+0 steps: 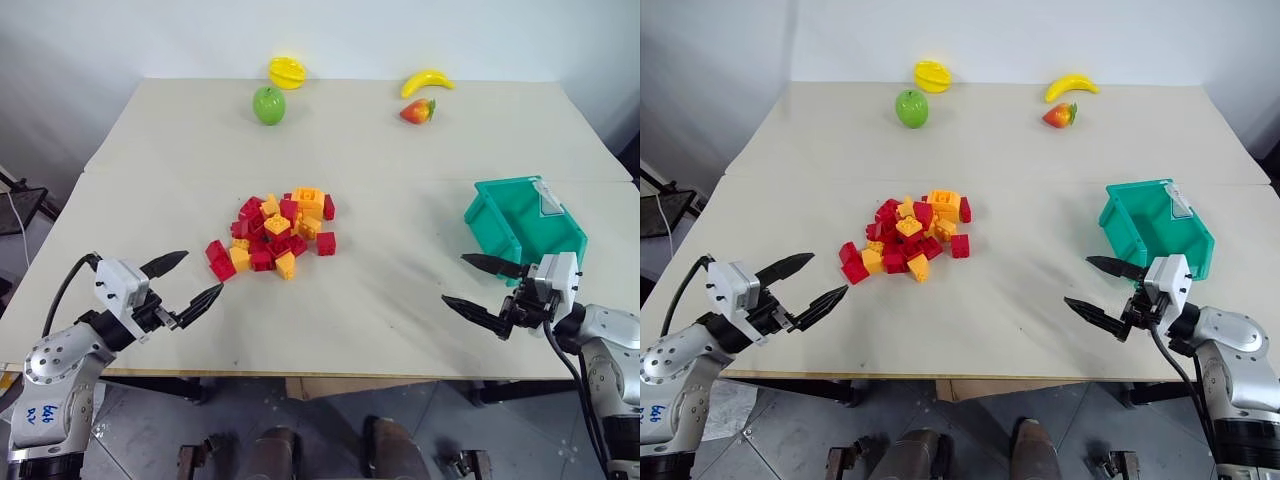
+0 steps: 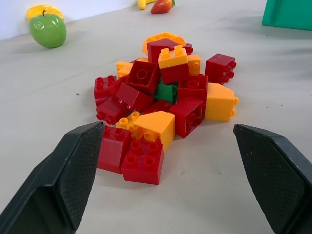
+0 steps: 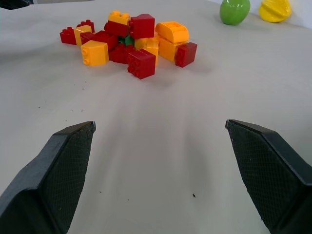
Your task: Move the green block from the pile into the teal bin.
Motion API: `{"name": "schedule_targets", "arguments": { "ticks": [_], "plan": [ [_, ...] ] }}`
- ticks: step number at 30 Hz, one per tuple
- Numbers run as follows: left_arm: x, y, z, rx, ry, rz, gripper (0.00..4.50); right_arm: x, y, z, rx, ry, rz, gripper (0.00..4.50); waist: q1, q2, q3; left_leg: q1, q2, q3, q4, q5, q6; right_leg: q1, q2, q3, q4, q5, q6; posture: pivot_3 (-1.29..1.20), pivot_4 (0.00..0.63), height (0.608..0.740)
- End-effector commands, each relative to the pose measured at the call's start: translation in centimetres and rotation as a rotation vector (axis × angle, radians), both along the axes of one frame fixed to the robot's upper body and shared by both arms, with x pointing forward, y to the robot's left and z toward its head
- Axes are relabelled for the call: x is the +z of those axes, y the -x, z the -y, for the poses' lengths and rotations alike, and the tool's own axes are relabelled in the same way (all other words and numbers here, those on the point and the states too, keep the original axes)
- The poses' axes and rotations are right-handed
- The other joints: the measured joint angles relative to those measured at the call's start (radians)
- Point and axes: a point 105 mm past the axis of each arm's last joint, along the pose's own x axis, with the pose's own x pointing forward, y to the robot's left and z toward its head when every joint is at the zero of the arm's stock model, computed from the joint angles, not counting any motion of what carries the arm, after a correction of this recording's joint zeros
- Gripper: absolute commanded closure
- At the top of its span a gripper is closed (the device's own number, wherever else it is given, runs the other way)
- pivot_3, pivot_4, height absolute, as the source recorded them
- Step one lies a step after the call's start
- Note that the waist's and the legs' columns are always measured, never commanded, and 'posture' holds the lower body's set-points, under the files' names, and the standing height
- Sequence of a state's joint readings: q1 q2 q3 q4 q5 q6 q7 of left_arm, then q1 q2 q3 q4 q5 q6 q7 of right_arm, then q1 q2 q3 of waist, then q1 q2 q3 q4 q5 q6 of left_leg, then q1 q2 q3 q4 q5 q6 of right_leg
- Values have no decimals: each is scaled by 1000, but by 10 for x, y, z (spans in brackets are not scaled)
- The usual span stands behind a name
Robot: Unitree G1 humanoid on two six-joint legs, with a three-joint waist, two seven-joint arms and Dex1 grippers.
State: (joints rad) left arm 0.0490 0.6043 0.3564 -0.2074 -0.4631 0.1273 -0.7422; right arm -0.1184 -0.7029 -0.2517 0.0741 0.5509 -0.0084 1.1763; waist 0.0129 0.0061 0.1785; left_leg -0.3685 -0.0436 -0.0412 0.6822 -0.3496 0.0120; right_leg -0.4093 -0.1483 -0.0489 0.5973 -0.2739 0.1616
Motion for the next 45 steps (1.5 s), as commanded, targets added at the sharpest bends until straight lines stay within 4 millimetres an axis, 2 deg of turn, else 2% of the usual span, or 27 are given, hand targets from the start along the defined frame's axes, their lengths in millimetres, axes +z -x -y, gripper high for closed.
{"name": "schedule_targets", "arguments": {
  "ticks": [1, 5, 9, 11, 12, 14, 16, 19, 24, 29, 32, 36, 38, 40, 45],
  "plan": [
    [5, 1, -4, 20, -19, 19, 0, 12, 2, 4, -6, 1, 58, 8, 0, 0, 0, 0, 0, 0, 0, 0, 0, 0, 0, 0, 0, 0, 0, 0, 150, 740],
    [11, 1, -5, 25, 45, 47, 0, 12, 2, 0, -1, -11, 63, 8, 0, 0, 0, 0, 0, 0, 0, 0, 0, 0, 0, 0, 0, 0, 0, 0, 150, 740],
    [13, 1, -16, 50, 98, 39, 0, 33, -2, -20, 14, -137, 99, 8, -3, 0, 0, 0, 1, 0, 0, 0, 0, 0, 0, 0, 0, 0, 0, 0, 150, 740],
    [15, 0, -24, 83, 115, 48, 0, 42, 0, -37, 66, -151, 120, 8, -5, 0, 0, 0, 1, 0, 0, 0, 0, 0, 0, 0, 1, 0, 0, 0, 150, 740],
    [15, -1, -29, 106, 133, 50, 0, 45, 1, -44, 88, -157, 127, 8, -5, 0, 0, 0, 1, 0, 0, 0, 0, 0, 0, 0, 1, 0, 0, 0, 150, 740],
    [10, -1, -52, 210, 169, 48, 0, 53, 3, -62, 133, -177, 143, 8, -6, 0, 0, 0, 1, 0, 0, 0, -1, 0, 0, 0, 1, 0, 0, 0, 150, 740],
    [3, 2, -70, 278, 165, 40, 0, 57, 5, -70, 150, -184, 153, 8, -11, 0, 0, 0, 1, -1, 0, 0, -1, -1, 1, 0, 1, 0, 0, 0, 150, 740],
    [-2, 10, -74, 265, 151, 11, 0, 56, 7, -73, 166, -150, 154, 8, -12, 0, 0, 0, 1, -1, 0, 0, -1, -1, 1, 0, 1, 0, 0, 0, 150, 740],
    [11, 14, -51, 128, 180, 14, 0, 56, 7, -62, 133, -120, 153, 8, 5, 0, 0, -1, 0, -1, 0, -1, 0, 0, -1, 0, 0, 0, 0, 0, 150, 740],
    [22, 14, -41, 75, 176, 41, 1112, 49, 11, -55, 119, -88, 136, 0, 9, 0, 0, -1, 0, -1, 0, -1, 0, 0, 0, 0, 0, 0, 0, 0, 150, 740],
    [22, 15, -31, 10, 148, 23, 2048, 48, 12, -54, 110, -93, 136, 0, 6, 0, 0, 0, 1, 0, 0, -1, 0, 0, 0, 0, 0, 0, 0, 0, 150, 740],
    [16, 11, 4, -169, 60, -9, 3292, 47, 11, -49, 89, -95, 135, 0, 7, 0, 0, 0, 1, 0, 0, -1, 0, 0, 0, 0, 0, 0, 0, 0, 150, 740],
    [9, 4, 38, -338, -28, -25, 3905, 44, 9, -41, 62, -85, 128, 0, 14, 0, 0, 0, 0, 0, 0, -1, 0, 0, 0, 0, 0, 0, 0, 0, 150, 740],
    [1, -5, 61, -436, -101, -35, 4481, 42, 7, -34, 38, -74, 125, 0, 20, 0, 0, -1, -2, -1, 1, -1, 1, 1, 0, -1, 0, 0, 0, 0, 150, 740],
    [1, -45, 102, -503, -129, -15, 4481, 45, 5, -24, -4, -70, 141, 0, 11, -1, 0, -1, -7, -1, 1, 0, 1, 1, 0, -1, 1, 1, 1, 0, 150, 740]
  ]
}}
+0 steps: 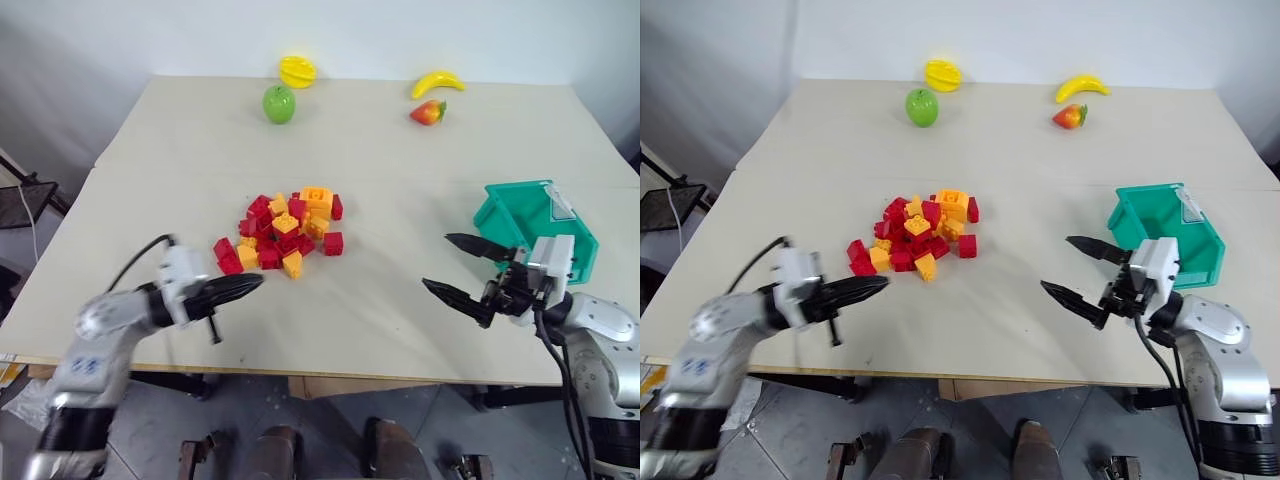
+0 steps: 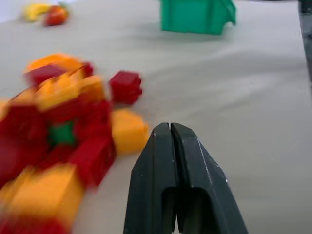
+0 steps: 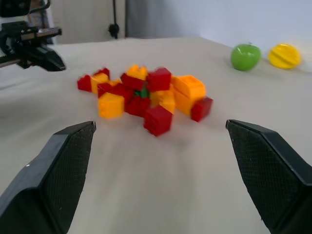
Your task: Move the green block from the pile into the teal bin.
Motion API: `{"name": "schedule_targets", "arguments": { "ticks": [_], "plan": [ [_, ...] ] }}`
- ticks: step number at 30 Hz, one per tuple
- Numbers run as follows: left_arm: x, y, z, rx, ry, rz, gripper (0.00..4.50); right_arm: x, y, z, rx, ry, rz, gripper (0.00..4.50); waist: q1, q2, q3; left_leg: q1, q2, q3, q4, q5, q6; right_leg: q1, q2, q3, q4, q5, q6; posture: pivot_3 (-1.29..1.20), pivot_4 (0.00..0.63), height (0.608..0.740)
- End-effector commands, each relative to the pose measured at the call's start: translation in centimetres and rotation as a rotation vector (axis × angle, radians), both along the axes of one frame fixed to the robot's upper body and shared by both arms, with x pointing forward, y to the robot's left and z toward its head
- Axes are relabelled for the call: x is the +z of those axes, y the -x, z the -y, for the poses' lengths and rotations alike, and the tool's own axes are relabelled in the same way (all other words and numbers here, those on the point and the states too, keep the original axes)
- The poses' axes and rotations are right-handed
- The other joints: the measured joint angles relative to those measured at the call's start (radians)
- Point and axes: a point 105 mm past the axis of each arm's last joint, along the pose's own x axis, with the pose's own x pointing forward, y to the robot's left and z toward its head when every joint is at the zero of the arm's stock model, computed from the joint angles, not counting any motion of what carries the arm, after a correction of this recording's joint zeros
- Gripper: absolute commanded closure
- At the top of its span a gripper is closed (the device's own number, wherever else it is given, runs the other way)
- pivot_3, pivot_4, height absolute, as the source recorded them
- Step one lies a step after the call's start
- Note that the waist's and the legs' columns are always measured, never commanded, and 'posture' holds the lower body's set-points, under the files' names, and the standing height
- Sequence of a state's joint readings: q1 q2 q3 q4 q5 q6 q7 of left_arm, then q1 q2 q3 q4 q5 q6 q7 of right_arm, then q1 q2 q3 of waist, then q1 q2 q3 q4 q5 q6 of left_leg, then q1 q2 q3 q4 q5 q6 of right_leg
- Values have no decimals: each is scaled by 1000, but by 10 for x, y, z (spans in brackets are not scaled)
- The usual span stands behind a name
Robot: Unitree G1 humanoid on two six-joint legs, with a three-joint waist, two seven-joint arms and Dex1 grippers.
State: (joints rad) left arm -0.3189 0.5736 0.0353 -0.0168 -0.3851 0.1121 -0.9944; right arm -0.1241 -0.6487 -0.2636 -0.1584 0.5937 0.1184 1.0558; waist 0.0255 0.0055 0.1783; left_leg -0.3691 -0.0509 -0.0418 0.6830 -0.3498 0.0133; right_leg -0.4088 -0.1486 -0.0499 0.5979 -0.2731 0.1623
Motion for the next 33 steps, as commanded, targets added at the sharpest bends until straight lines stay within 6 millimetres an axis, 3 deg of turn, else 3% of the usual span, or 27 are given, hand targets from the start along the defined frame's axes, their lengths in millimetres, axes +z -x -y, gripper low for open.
{"name": "schedule_targets", "arguments": {
  "ticks": [1, 5, 7, 13, 17, 20, 23, 28, 33],
  "plan": [
    [-1, -23, 16, 2, -42, 20, 4481, 13, 1, 7, -32, -3, 60, 0, -5, 0, 0, 0, 0, 0, 0, 0, 0, 0, 0, 0, 0, 0, 0, 0, 150, 740],
    [8, -65, 43, 61, -11, -29, 4481, 14, 4, 3, -36, -15, 67, 0, -2, 0, 0, 0, 1, 2, 1, 0, 0, 0, 1, 0, 1, 0, 0, 0, 150, 740],
    [15, -85, 42, 129, -7, -12, 4481, 15, 5, 1, -38, -21, 70, 0, -2, 0, 0, 0, 0, 2, 1, 1, 0, 0, 1, 0, 1, 0, 1, 0, 150, 740],
    [27, -123, 2, 341, -8, 2, 4481, 17, 8, -3, -54, -47, 79, 0, -7, -1, 0, -1, 0, 2, 1, 1, 0, -1, 1, 0, 0, 0, 1, 0, 150, 740],
    [16, -131, -29, 449, -70, -16, 4481, 16, 8, -4, -64, -57, 80, 0, -5, -1, 0, 0, 0, 2, 1, 1, 0, -1, 1, 0, 1, 0, 1, 0, 150, 740],
    [12, -134, -49, 518, -114, 4, 4481, 15, 9, -5, -70, -67, 82, 0, -3, -1, 0, -1, 0, 2, 1, 1, 0, -1, 1, -1, 1, 0, 1, 0, 150, 740],
    [20, -121, -33, 349, -51, 14, 4481, 13, 9, -7, -66, -69, 77, 0, 0, -1, 0, -1, -1, 2, 1, 1, 0, -1, 0, -1, 1, 1, 1, 0, 150, 740],
    [8, -85, -9, 60, -94, 19, 4481, 11, 10, -8, -66, -80, 71, 0, -3, -1, 0, -2, -1, 2, 2, 1, 0, -1, 0, -1, 1, 1, 1, 0, 150, 740],
    [-2, -65, 2, -56, -155, -25, 4481, 9, 10, -9, -62, -82, 67, 0, -4, -1, 0, -1, -1, 1, 2, 1, 0, -1, 0, -1, 1, 1, 1, 0, 150, 740]
  ]
}}
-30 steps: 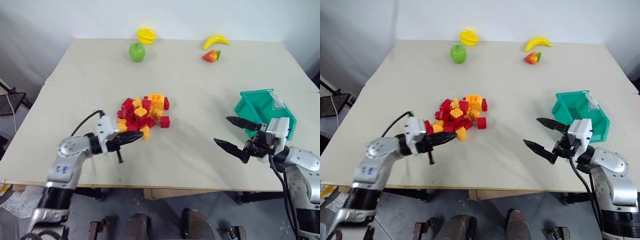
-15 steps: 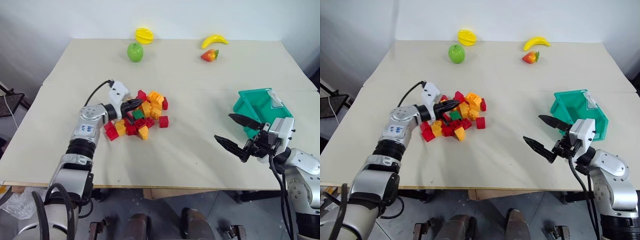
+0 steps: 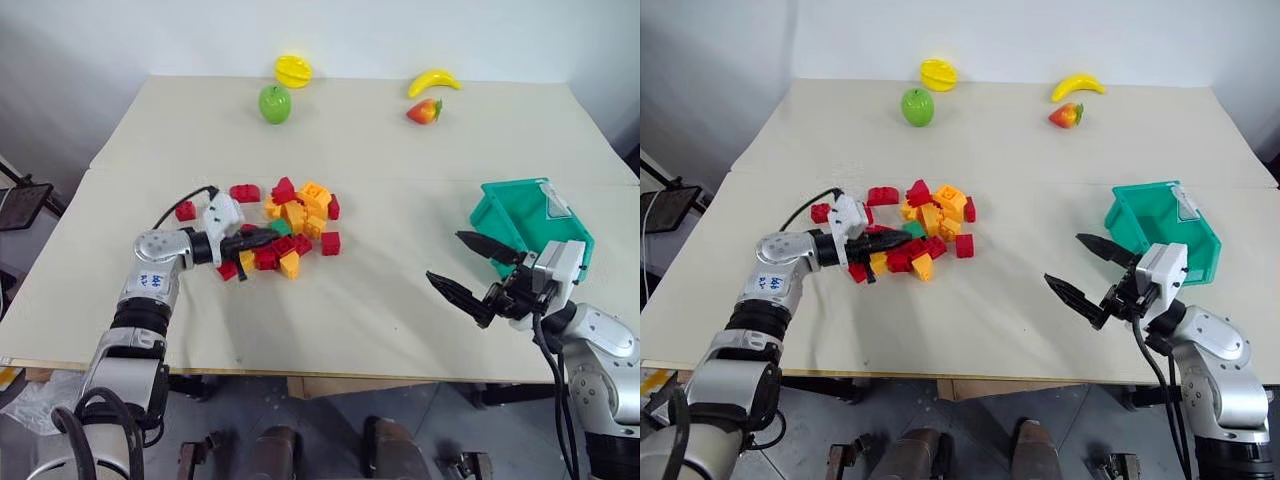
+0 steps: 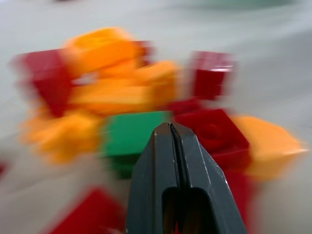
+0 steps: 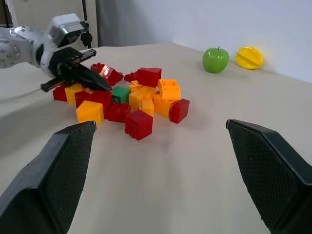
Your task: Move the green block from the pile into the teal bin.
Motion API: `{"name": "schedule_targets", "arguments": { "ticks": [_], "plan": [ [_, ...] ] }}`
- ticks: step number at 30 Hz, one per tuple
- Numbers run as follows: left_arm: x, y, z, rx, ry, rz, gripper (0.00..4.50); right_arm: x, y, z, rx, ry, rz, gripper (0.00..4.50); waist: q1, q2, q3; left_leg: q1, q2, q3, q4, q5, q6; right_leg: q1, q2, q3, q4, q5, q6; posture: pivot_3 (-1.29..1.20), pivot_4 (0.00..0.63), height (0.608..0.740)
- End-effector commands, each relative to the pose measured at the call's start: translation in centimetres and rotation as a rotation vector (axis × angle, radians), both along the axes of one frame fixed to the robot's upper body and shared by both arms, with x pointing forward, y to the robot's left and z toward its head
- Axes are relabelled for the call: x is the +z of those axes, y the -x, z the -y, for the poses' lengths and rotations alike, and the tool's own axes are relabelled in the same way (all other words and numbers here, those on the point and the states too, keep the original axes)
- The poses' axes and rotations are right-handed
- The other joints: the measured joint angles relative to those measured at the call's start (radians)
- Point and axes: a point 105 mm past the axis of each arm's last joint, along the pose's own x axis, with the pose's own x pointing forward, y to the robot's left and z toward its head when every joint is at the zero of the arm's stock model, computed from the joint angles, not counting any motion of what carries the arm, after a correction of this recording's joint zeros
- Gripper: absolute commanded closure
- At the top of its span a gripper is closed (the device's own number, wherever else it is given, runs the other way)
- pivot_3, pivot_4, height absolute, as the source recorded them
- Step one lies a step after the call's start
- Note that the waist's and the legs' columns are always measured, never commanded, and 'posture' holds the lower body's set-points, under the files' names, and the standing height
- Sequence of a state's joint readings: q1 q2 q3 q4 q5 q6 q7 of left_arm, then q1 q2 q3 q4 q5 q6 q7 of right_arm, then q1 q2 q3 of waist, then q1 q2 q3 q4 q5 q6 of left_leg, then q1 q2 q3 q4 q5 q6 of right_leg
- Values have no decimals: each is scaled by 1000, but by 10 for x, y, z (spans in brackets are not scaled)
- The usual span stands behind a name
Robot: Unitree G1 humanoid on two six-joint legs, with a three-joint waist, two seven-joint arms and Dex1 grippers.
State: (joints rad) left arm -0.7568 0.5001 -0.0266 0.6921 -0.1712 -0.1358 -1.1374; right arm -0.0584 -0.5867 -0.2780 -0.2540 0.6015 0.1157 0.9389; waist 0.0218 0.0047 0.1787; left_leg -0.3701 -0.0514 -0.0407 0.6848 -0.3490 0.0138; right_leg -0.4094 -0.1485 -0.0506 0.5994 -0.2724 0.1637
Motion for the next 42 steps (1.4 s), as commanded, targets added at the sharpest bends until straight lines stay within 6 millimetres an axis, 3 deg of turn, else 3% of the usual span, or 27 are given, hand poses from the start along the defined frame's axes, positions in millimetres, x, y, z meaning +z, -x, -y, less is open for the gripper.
{"name": "schedule_targets", "arguments": {
  "ticks": [1, 4, 9, 12, 18, 20, 24, 26, 29, 33, 36, 42],
  "plan": [
    [5, 10, 3, -54, -21, -10, 4481, 7, 4, -5, 19, -7, 40, 0, 0, 0, 0, 0, 0, 0, 0, 0, 0, 0, 0, 0, 1, 0, 0, 0, 150, 740],
    [19, 14, -12, -25, 39, 0, 4481, 8, 4, -4, 18, -9, 46, 0, -1, 0, 0, 0, 0, 0, 0, 0, 0, 0, 0, 0, 1, 0, 0, 0, 150, 740],
    [48, 21, -58, 146, 177, 29, 4481, 7, 6, -2, 14, -6, 48, 0, -16, 0, 0, 0, 1, -1, 0, 0, 0, -1, 0, 1, 2, 0, 0, 0, 150, 740],
    [49, 38, -95, 314, 204, 47, 3630, 5, 5, -2, 9, -13, 48, 0, -26, 0, 0, 0, 1, -2, 0, 0, 0, -1, 0, 1, 2, 0, 0, 0, 150, 740],
    [42, 68, -138, 527, 186, 66, 1825, -1, 6, -4, 24, -20, 33, 0, -22, 0, 0, 1, 6, -2, 0, 0, 0, 0, 0, 1, 1, 0, 0, 0, 150, 740],
    [37, 75, -139, 544, 174, 56, 1184, -1, 5, -4, 24, -21, 32, 0, -17, 0, 0, 1, 6, -2, -1, 0, 0, -1, -1, 1, 1, 0, 0, 0, 150, 740],
    [24, 77, -127, 516, 154, 20, 19, -2, 4, -4, 26, -22, 29, 0, -3, 0, 0, 1, 6, -2, 0, 0, -1, 0, -1, 1, 1, 0, 0, 0, 150, 740],
    [22, 71, -111, 470, 162, 7, 19, -2, 4, -5, 30, -23, 29, 0, 2, 0, 0, 1, 6, -2, 0, 0, -1, 0, -1, 1, 1, 0, 0, 0, 150, 740],
    [22, 42, -74, 395, 128, -9, 19, -3, 4, -7, 35, -26, 27, 0, 15, 0, 0, 1, 5, -2, 0, 0, 0, 0, -1, 1, 1, 0, 0, 0, 150, 740],
    [29, 5, -53, 415, 84, -18, 19, -3, 5, -7, 35, -27, 26, 0, 5, -1, -1, 1, -1, -2, 0, 0, 0, -1, -1, 1, 2, 0, -1, 0, 150, 740],
    [35, -16, -24, 332, 3, -36, 19, -2, 6, -7, 21, -33, 35, 0, 0, -1, -1, 1, -1, 0, -1, 0, 0, -2, 0, 1, 3, 0, -1, 0, 150, 740],
    [30, -36, -6, 269, -131, -71, 19, 0, 6, -9, 4, -37, 44, 0, -13, -2, -1, 1, -1, 1, -1, 0, 0, -2, 0, 1, 3, 0, 0, 0, 150, 740]
  ]
}}
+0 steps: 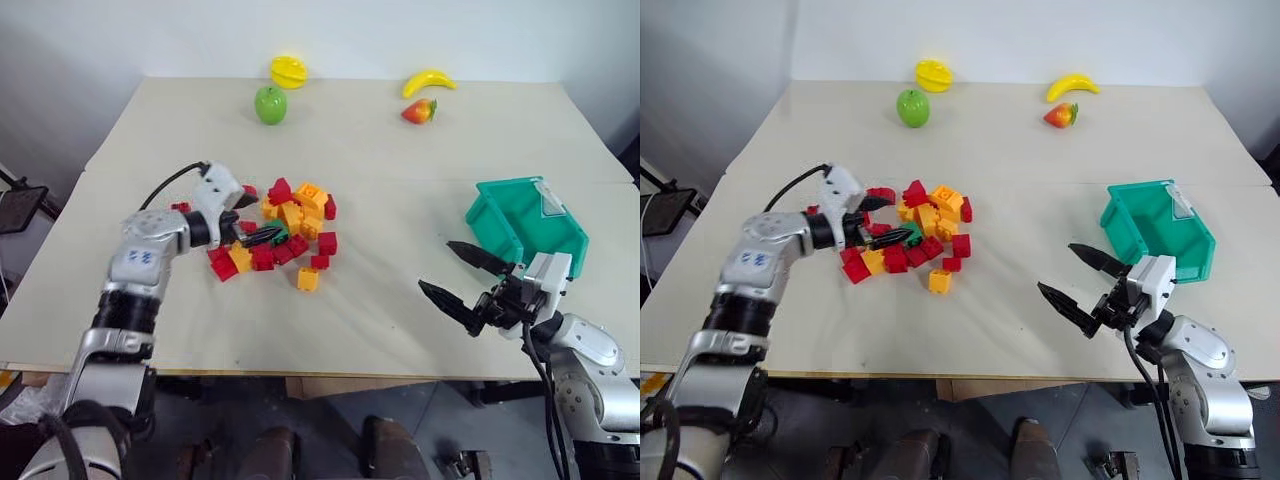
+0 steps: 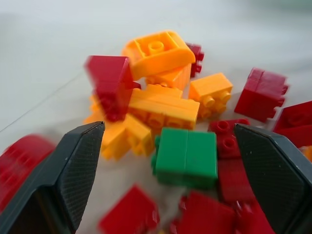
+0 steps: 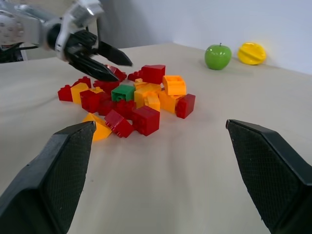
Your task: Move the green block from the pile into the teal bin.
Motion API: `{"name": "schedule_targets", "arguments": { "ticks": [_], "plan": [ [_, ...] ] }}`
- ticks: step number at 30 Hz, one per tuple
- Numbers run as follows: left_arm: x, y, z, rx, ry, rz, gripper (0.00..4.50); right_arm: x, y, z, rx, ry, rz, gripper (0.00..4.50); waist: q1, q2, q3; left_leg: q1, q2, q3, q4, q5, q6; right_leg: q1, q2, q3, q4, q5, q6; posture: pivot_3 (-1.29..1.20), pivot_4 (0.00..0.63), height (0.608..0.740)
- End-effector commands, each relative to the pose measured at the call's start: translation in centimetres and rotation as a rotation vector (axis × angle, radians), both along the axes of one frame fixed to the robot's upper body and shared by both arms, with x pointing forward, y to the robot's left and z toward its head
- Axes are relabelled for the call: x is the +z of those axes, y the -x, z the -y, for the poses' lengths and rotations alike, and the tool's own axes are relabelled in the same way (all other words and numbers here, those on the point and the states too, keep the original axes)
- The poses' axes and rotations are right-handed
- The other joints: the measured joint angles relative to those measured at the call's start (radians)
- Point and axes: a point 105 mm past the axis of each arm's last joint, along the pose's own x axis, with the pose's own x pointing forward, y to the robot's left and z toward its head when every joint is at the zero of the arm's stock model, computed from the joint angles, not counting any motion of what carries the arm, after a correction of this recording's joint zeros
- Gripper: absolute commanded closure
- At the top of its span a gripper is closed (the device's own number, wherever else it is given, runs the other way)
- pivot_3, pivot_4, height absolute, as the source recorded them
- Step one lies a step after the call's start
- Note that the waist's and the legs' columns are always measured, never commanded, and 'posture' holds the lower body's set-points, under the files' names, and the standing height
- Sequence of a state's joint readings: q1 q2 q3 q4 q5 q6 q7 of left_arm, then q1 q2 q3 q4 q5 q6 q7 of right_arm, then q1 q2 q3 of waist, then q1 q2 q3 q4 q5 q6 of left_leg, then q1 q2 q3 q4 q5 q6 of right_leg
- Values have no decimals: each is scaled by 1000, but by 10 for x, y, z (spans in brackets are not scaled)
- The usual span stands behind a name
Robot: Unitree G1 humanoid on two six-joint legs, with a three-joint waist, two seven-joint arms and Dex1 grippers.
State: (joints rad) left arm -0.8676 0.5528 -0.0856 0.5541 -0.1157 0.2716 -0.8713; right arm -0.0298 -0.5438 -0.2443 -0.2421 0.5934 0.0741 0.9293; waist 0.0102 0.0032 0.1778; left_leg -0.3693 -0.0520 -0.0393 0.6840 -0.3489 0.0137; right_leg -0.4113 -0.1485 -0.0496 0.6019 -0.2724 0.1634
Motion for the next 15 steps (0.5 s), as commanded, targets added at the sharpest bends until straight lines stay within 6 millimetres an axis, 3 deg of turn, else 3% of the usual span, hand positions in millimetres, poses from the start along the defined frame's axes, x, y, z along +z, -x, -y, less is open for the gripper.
{"name": "schedule_targets", "arguments": {
  "ticks": [1, 4, 7, 15],
  "plan": [
    [-4, -5, 5, -39, -68, -18, 19, 13, 4, -3, -4, -1, 61, 0, -3, 0, 0, 0, 0, 0, 0, 0, 0, 0, 0, 0, 0, 0, 0, 0, 150, 740],
    [-9, -9, 4, -18, -100, -35, 539, 13, 6, -1, -20, -3, 64, 0, -4, 0, 0, 0, 0, 0, 0, 0, 0, 0, 0, 0, 0, 0, 0, 0, 150, 740],
    [-11, -9, 3, -21, -118, -39, 1392, 13, 8, 0, -28, -4, 63, 0, -5, 0, 0, 0, 0, -1, 0, 0, 0, 0, 0, 0, 0, 0, 0, 0, 150, 740],
    [-26, -7, 1, -8, -163, -130, 1392, 13, 10, -1, -35, -10, 65, 0, -5, -1, 0, 0, 0, -1, 0, 0, 0, 0, 0, 0, 0, 0, 0, 0, 150, 740]
  ]
}}
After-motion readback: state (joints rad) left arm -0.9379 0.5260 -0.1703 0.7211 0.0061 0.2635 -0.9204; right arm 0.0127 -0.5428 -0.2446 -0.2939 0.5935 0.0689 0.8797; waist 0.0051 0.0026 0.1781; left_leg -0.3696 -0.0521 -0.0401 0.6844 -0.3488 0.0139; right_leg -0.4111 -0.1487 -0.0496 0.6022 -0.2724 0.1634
